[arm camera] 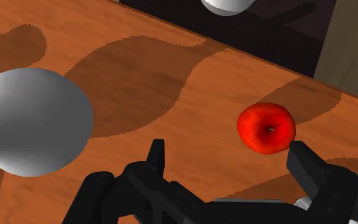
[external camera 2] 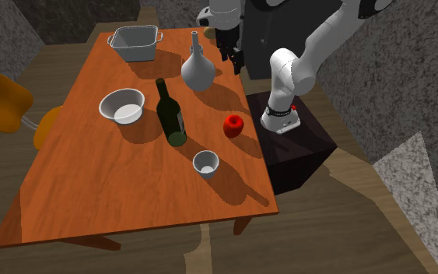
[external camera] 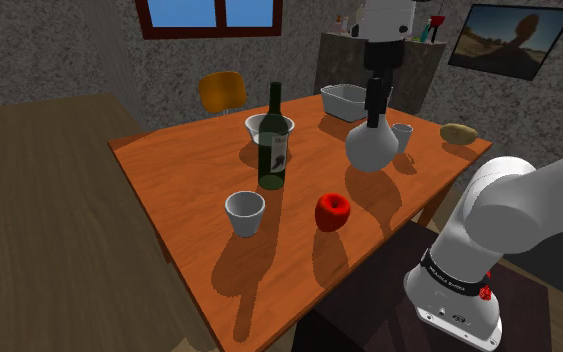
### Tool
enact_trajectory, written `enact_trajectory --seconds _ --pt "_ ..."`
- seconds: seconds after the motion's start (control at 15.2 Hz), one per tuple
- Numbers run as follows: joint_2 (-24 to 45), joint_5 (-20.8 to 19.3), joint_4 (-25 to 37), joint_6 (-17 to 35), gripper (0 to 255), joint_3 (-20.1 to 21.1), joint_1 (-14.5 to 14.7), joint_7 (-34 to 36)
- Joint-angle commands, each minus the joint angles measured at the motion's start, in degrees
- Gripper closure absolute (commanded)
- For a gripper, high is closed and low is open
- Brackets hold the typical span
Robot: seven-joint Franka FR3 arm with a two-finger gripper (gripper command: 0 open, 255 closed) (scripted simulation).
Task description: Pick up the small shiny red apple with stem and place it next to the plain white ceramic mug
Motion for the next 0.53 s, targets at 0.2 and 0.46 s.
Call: enact_trajectory --seconds 0.2,0.46 --pt "-4.3 1.7 -7.4 6.8 0 2.3 1.8 1.3" --pt "-9.0 4.3 -16.5 16.3 0 6.0 4.8 3.3"
